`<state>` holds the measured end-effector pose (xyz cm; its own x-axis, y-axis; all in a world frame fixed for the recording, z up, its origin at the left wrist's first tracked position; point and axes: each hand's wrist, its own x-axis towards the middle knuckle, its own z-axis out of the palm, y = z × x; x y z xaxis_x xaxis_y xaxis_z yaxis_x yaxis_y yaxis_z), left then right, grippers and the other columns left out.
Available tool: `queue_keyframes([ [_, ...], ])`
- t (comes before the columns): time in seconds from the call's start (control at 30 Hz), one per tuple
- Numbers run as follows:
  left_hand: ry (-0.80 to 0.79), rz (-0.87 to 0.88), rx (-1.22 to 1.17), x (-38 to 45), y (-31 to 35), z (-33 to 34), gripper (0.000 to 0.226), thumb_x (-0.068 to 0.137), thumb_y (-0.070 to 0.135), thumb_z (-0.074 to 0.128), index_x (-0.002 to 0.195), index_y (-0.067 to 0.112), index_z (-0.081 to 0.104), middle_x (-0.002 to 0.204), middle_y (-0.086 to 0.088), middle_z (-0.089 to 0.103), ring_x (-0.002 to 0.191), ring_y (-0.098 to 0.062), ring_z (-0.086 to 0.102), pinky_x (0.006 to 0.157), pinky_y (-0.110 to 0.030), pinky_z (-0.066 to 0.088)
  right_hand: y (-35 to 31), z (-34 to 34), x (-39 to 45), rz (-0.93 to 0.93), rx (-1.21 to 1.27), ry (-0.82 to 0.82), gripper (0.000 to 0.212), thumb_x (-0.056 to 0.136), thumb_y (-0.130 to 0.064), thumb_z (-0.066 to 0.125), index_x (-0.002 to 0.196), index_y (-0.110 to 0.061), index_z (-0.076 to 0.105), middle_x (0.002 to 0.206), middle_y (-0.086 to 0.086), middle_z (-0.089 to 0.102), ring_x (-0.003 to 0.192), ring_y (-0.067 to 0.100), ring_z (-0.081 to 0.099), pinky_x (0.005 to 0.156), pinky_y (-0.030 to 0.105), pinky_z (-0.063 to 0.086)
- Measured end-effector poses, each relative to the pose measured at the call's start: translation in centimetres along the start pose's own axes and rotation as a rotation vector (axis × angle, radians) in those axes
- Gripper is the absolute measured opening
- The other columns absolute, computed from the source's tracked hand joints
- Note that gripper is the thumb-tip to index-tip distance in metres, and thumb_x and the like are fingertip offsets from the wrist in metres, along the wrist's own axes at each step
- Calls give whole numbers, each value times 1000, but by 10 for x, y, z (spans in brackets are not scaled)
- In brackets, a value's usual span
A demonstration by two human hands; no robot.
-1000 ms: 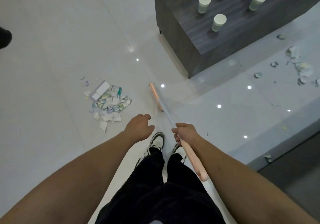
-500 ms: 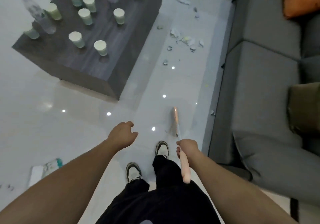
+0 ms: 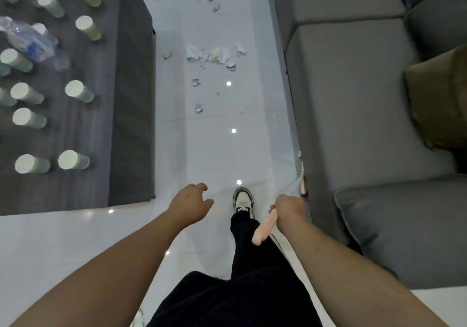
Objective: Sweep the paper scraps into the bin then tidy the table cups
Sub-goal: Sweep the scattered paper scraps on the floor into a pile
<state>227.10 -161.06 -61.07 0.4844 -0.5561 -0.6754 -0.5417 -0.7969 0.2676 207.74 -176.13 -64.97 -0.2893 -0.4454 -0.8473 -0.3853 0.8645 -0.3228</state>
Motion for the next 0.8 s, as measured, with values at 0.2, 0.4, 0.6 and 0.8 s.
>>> queue_keyframes([
  [0.2, 17, 34, 43, 57, 37, -54, 51, 91, 40, 52, 136, 18, 47, 130, -6, 53, 113, -22, 53, 91, -31, 42, -68, 29, 20, 53, 5, 22, 20, 85, -1, 50, 65, -5, 47, 67, 11, 65, 75, 31, 65, 72, 38, 56],
  [0.4, -44, 14, 52, 101, 59, -83, 50, 90, 39, 52, 136, 19, 48, 131, -6, 52, 117, -23, 51, 93, -32, 40, -114, 38, 33, -16, -144, -52, 12, 83, 2, 49, 85, 3, 61, 69, 19, 66, 52, 25, 61, 44, 21, 40],
  [0.6, -77, 57, 24, 144, 71, -113, 44, 89, 37, 53, 128, 18, 53, 125, -9, 55, 114, -25, 52, 87, -29, 39, -167, 62, 30, -44, -168, -184, 9, 77, 5, 50, 79, 0, 57, 61, 16, 58, 43, 24, 54, 48, 27, 42],
  [0.8, -94, 134, 3, 208, 88, -158, 41, 89, 35, 53, 126, 17, 54, 123, -8, 56, 112, -24, 52, 81, -26, 36, -220, 76, 24, -67, -159, -256, 14, 84, -6, 63, 92, -16, 60, 46, 4, 53, 33, 15, 42, 38, 18, 35],
])
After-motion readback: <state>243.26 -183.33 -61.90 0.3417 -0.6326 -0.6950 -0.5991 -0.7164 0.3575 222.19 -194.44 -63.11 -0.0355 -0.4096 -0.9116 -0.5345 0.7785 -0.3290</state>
